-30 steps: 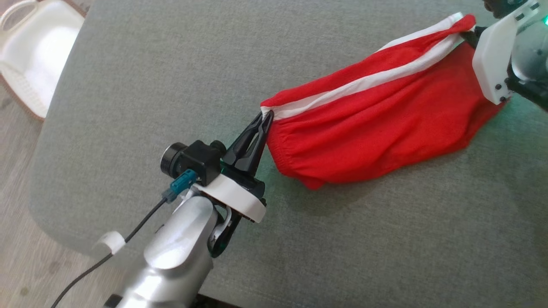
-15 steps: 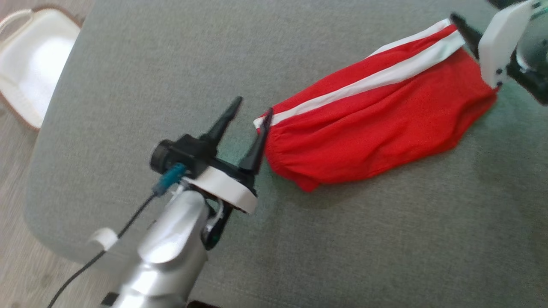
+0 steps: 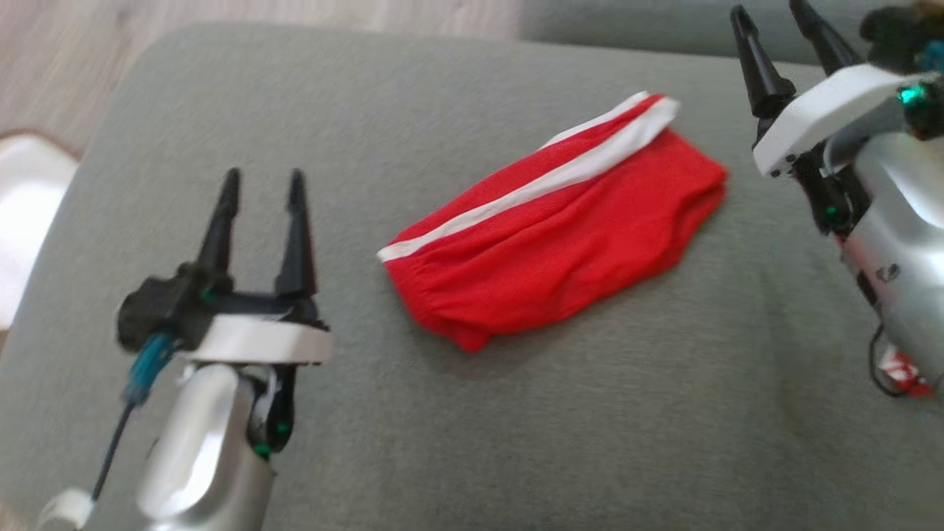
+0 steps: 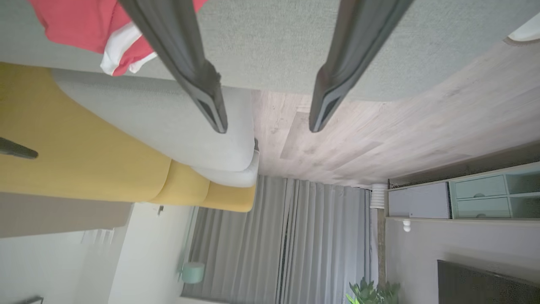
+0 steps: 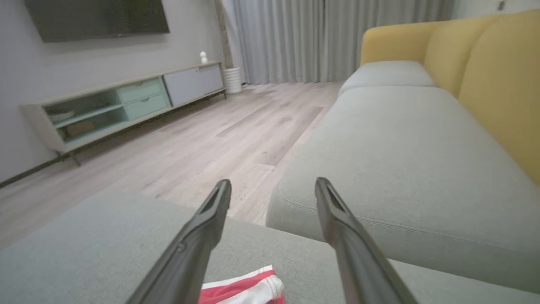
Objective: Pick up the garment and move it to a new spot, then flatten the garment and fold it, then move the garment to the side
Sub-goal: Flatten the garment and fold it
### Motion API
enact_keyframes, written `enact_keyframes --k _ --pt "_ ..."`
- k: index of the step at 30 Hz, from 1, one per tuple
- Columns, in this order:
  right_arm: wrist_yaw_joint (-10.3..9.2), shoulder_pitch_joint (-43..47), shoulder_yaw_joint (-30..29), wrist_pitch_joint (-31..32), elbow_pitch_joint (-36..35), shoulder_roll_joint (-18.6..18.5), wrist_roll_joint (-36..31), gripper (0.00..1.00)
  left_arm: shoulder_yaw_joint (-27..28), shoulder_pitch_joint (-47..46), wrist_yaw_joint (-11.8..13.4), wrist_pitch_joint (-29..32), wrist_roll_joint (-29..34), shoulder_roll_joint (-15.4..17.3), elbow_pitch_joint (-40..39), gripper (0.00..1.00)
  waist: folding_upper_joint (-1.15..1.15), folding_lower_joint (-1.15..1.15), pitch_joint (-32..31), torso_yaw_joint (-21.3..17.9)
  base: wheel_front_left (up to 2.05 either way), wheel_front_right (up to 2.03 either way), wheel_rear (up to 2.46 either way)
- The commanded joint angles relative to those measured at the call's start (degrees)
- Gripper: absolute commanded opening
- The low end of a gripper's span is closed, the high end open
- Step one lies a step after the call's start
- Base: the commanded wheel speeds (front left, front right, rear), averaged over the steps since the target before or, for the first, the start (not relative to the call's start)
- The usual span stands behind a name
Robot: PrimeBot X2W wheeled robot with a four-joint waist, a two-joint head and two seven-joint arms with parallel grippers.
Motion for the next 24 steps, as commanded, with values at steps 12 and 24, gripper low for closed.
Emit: enact_keyframes --k 12,24 --pt "0.37 29.2 -33.3 -0.8 -20.6 6.1 -23.6 1.0 9.3 10.9 -0.7 -0.3 4.5 -1.6 -8.2 1.0 0.0 0.01 -7.9 -7.9 0.0 0.0 0.0" --pt "0.37 50.6 -46.9 -0.6 -31.9 17.7 -34.1 1.0 8.7 20.6 -1.8 -0.3 7.2 -3.6 -8.7 1.0 0.0 0.01 -9.1 -9.5 0.0 0.0 0.0"
